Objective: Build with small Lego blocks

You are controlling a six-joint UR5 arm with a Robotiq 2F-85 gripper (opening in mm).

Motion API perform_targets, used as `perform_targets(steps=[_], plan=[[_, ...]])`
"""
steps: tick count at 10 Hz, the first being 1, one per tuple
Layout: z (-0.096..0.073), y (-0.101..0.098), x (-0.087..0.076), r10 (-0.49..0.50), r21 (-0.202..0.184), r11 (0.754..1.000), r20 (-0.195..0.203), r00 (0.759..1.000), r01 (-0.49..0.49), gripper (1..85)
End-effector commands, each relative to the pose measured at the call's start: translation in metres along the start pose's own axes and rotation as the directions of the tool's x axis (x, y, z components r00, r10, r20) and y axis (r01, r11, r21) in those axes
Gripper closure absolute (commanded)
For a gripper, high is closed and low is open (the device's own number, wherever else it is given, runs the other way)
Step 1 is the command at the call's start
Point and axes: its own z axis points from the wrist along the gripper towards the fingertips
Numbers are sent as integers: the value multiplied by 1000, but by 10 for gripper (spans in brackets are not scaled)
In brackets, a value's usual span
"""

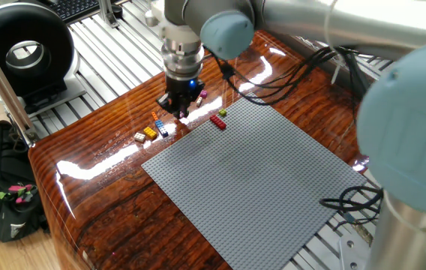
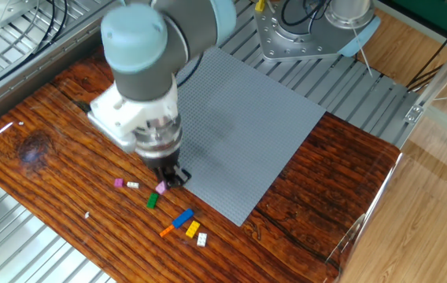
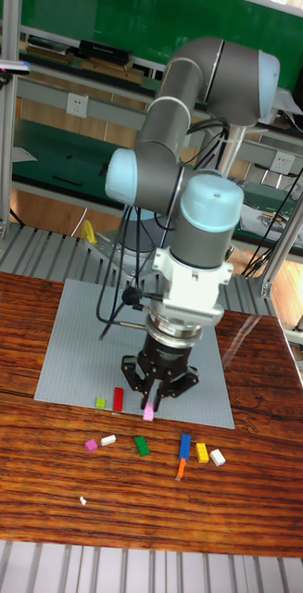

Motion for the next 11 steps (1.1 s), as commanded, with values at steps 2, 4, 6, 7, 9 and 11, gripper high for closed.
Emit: perform_targets(steps=[2,4,6,7,9,11], plan=[[14,-27,30,-28,6,1000,15,999,28,847],[17,-32,39,-55,4,998,7,998,55,847],[19,-28,43,-61,1,998,10,998,61,847],[19,-25,43,-62,-9,998,10,998,62,847],[17,-19,41,-66,-21,998,17,998,66,847],[17,-14,39,-64,-28,998,20,998,64,847]])
